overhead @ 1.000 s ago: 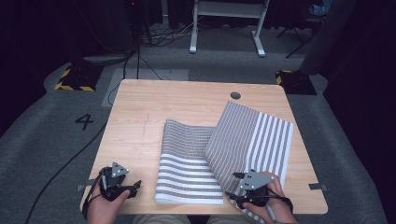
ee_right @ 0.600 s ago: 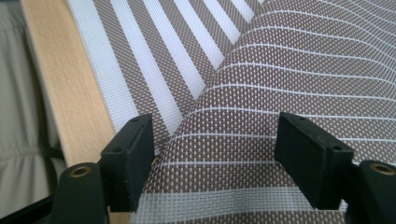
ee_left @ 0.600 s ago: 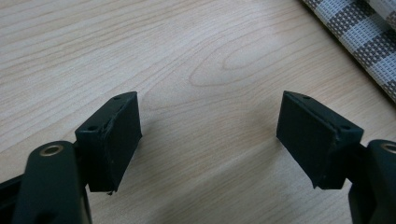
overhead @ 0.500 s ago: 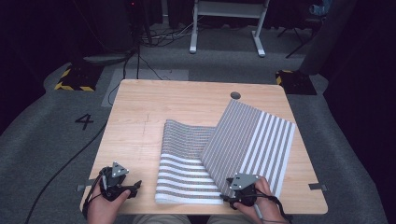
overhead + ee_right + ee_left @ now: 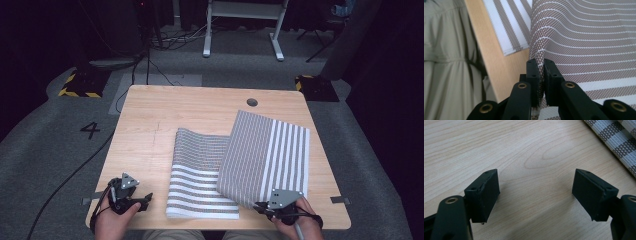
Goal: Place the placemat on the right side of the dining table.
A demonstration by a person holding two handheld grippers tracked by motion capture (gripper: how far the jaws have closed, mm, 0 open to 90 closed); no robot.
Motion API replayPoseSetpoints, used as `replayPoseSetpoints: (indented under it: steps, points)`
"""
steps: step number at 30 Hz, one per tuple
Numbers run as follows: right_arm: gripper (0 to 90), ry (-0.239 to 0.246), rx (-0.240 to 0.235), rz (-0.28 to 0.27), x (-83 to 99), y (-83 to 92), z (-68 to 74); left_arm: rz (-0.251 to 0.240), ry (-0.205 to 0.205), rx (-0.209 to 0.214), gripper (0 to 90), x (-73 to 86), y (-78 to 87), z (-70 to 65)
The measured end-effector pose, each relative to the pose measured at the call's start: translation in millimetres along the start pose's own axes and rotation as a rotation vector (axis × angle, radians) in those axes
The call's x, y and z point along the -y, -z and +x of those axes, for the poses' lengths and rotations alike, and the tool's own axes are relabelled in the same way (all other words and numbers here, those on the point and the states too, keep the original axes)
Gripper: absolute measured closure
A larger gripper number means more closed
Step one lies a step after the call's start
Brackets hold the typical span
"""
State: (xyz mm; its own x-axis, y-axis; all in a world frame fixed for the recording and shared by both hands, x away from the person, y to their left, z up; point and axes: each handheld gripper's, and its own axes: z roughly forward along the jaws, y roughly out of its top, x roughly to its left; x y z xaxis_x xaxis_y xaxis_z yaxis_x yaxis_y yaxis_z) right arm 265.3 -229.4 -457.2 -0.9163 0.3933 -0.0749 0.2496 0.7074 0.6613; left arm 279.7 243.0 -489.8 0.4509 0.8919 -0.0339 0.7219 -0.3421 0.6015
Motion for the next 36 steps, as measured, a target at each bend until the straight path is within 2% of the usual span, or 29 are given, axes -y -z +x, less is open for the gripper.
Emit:
replayPoseSetpoints:
  steps: [4,7,10,14,16,17,18,19,21,23,25,28,31,33,34,35,36]
  points:
    - [84.2,-0.052,-0.003,0.008,17.4,13.6,-0.5,-0.001,-0.010,0.003,22.3,-2.8,-1.0,-0.7]
    - [83.9,-0.093,0.013,0.015,31.8,22.0,-5.3,-0.005,-0.008,0.002,22.2,-5.0,-2.7,-2.4]
    - [82.5,-0.139,0.041,0.019,43.5,28.1,-11.0,0.001,-0.024,0.008,22.3,-7.4,-4.5,-3.3]
    - [78.5,-0.171,0.069,0.023,53.4,31.4,-19.4,0.004,-0.023,0.014,22.3,-8.9,-5.2,-4.0]
    - [69.0,-0.198,0.076,0.013,56.2,31.7,-22.4,0.004,-0.027,0.012,22.3,-9.3,-5.0,-3.9]
    - [61.4,-0.213,0.084,0.000,57.1,32.0,-22.6,0.004,-0.027,0.011,22.3,-9.3,-4.7,-3.7]
    - [50.5,-0.242,0.079,-0.054,57.1,33.9,-19.0,0.005,-0.026,0.010,22.2,-9.2,-4.5,-3.4]
    - [50.5,-0.242,0.079,-0.054,57.1,33.9,-19.0,0.004,-0.025,0.009,22.2,-8.8,-4.8,-3.0]
    - [41.5,-0.266,0.085,-0.080,57.0,38.1,-14.5,0.004,-0.021,0.008,22.3,-8.4,-5.0,-2.8]
    - [35.1,-0.289,0.121,-0.089,60.1,43.4,-11.9,0.006,-0.025,0.010,22.3,-8.6,-5.0,-3.1]
    - [32.5,-0.318,0.158,-0.076,67.5,49.1,-11.0,0.005,-0.026,0.012,22.3,-8.8,-5.0,-3.7]
    - [30.1,-0.401,0.222,-0.066,85.4,54.0,-14.7,0.005,-0.025,0.010,22.3,-8.8,-5.6,-4.2]
    - [31.6,-0.460,0.250,-0.027,101.2,52.4,-24.4,0.010,-0.029,0.014,22.3,-9.1,-7.8,-4.9]
    - [32.6,-0.458,0.276,0.003,107.8,47.2,-32.1,0.014,-0.030,0.015,22.3,-9.9,-7.9,-6.0]
    - [32.8,-0.459,0.297,-0.001,107.2,45.3,-38.0,0.014,-0.031,0.018,22.3,-10.2,-7.9,-6.4]
    - [32.8,-0.459,0.297,-0.001,107.2,45.3,-38.0,0.011,-0.033,0.017,22.3,-10.4,-8.1,-6.4]
    - [32.9,-0.448,0.301,0.024,104.0,43.6,-43.5,0.012,-0.032,0.016,22.3,-10.4,-7.9,-6.2]
